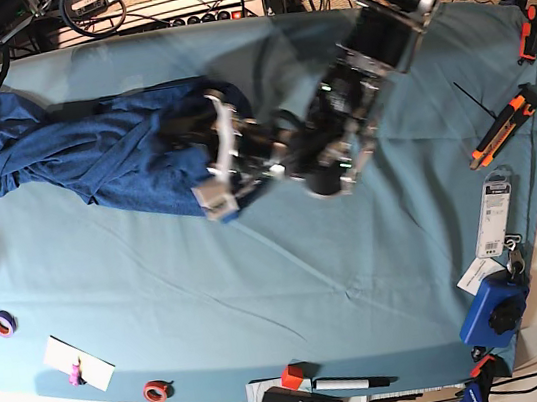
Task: Layout the t-shirt on the table in an organized manner, then fold the t-shirt properly
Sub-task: 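Fold the held strip end with the left gripper toward the right gripper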
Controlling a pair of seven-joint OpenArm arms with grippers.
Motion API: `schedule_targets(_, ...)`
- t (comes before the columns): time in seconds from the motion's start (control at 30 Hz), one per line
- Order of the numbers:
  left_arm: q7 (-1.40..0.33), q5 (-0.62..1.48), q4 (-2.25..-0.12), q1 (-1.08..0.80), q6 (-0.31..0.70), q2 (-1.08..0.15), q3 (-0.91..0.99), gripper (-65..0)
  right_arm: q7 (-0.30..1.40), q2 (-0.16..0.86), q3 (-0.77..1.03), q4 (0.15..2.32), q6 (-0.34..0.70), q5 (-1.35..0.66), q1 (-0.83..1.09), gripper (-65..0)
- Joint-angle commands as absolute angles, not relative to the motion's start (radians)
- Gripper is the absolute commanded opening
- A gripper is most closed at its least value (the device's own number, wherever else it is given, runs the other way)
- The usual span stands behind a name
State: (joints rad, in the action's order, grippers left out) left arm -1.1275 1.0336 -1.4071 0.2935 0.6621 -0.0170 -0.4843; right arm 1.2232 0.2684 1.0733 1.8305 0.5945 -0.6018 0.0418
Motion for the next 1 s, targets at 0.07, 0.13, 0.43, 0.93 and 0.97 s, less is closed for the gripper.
schedule_targets(0.07,-1.031,0.962,-1.425,0.316,0.643,0.031,-0.516,-65.0,1.201,0.294,1.075,1.848,0.594,-0.616,0.039,-34.1)
schedule_targets(0.13,-0.986,0.876,-1.424,0.316,0.64,0.052,-0.53,-65.0,1.201,0.294,1.075,1.848,0.594,-0.616,0.039,-34.1)
schedule_targets(0.43,-0.905,0.642,-1.424,0.316,0.543,0.072,-0.575,-65.0,1.201,0.294,1.075,1.848,0.594,-0.616,0.039,-34.1)
schedule_targets(0.93,-0.837,0.649,-1.424,0.316,0.542,0.089,-0.725,-35.1,1.201,0.294,1.075,1.848,0.594,-0.617,0.039,-34.1)
schedule_targets(0.97,-0.836,0.64,-1.424,0.316,0.542,0.098,-0.74,-35.1,1.201,0.294,1.075,1.848,0.594,-0.617,0.039,-34.1)
